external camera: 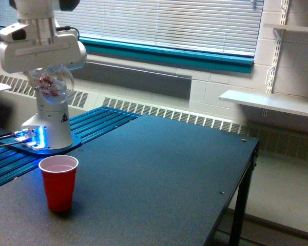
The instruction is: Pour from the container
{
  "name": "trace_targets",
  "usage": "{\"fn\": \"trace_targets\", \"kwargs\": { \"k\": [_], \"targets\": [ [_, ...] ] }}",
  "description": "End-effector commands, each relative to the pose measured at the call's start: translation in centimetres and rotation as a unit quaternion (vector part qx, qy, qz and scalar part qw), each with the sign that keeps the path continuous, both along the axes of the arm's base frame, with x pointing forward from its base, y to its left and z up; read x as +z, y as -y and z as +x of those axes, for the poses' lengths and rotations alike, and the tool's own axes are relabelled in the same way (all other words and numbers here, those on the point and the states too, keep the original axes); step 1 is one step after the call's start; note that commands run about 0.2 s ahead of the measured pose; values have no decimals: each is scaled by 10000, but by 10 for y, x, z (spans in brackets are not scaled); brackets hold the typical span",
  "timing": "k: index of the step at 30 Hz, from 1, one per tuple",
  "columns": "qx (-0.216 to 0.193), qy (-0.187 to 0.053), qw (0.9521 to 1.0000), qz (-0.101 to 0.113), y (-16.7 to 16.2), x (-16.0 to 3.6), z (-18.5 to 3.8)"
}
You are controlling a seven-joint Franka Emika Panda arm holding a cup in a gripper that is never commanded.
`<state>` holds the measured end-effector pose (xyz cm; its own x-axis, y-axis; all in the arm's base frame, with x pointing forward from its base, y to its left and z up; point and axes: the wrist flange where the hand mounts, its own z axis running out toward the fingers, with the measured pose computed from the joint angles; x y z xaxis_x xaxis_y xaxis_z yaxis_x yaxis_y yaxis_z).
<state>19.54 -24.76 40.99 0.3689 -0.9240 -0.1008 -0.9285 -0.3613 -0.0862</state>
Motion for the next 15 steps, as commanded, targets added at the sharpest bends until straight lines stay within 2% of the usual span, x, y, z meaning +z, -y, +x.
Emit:
{"fn": "trace_targets", "kwargs": {
  "k": [1,15],
  "targets": [
    [403,58,9992,-2,18,-9,-4],
    [932,81,9956,-80,56,-27,18]
  ]
}}
